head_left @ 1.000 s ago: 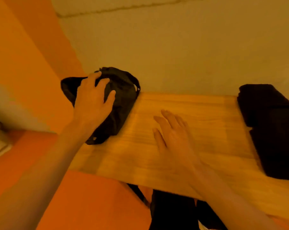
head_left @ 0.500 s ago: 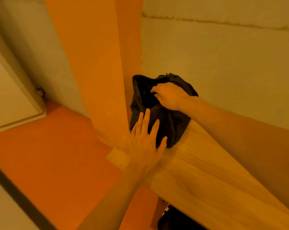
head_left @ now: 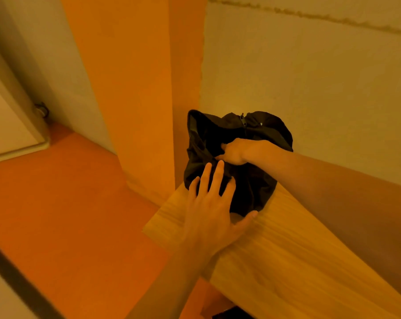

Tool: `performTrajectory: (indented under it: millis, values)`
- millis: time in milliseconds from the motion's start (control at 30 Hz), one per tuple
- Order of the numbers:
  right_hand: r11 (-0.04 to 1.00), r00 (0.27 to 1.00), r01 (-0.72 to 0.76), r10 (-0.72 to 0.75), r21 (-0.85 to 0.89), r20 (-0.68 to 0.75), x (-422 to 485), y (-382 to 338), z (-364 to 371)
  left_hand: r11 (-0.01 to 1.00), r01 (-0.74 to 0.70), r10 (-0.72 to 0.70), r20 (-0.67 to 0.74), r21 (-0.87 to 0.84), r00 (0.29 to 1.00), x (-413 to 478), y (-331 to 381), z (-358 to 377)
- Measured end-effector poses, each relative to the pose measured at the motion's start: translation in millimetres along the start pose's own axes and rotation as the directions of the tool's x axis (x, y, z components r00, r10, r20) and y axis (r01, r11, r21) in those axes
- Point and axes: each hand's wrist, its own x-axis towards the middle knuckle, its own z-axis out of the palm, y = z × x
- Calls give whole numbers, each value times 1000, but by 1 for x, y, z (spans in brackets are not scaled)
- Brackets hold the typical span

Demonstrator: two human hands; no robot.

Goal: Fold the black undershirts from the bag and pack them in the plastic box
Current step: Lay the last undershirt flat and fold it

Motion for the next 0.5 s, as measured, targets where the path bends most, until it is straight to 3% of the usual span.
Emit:
performTrajectory:
  millis: [167,333,433,500]
  values:
    - [993,980,109,-100,46,-171,-10,16,-3,1000,-10,10,-28,-1,1000,-1,0,-3]
    - [969,896,232,-179,85,-407,-53,36,7,992,-26,12,-109,-126,994,-5,2,-8]
    - [966,847,257,-228,-5,-480,-82,45,13,986,-88,61,-191,-138,980,-9,3,-11]
    - [959,778,280,-252,-42,-576,-101,50,20,986,-93,62,-214,-139,975,-12,2,-14]
